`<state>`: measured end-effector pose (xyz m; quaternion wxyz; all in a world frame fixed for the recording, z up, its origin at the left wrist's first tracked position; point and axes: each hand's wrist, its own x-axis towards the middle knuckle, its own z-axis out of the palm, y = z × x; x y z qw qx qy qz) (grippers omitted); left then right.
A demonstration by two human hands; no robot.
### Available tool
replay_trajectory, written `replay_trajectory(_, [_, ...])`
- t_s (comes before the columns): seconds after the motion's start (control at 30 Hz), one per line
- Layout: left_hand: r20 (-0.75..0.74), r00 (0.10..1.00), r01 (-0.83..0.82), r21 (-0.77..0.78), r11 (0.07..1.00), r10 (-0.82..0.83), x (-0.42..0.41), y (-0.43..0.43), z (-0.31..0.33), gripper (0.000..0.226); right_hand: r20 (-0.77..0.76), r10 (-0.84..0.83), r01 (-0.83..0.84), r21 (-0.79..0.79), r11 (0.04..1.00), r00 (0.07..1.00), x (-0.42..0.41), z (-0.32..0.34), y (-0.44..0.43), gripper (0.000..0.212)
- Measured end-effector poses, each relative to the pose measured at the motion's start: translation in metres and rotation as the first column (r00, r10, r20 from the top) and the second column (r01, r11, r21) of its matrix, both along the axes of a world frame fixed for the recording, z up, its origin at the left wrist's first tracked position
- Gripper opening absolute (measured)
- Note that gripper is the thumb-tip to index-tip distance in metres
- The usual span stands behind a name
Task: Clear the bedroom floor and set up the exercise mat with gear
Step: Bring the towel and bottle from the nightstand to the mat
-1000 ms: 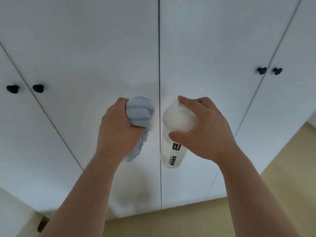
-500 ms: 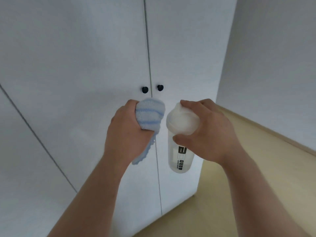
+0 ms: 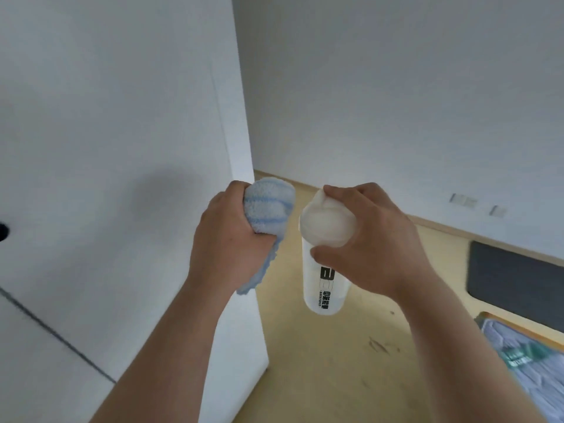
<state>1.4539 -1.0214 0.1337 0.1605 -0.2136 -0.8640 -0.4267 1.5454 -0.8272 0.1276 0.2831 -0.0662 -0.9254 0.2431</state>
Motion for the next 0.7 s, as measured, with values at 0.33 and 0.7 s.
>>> replay_trajectory(0.33, [0.095, 0.949, 0.302, -0.011, 0.953, -0.299, -0.166, 0.247, -0.007, 0.030, 0.037, -0.341, 0.341, 0.006, 0.940, 0.939, -0.098, -0.006, 0.205, 0.089])
replay_trajectory(0.7, [0.071, 0.821, 0.571, -0.105, 0.814, -0.566, -0.230, 0.514, -0.032, 0.031, 0.012, -0.593, 0.593, -0.028, 0.805, 0.805, -0.135, -0.042, 0.426, 0.088])
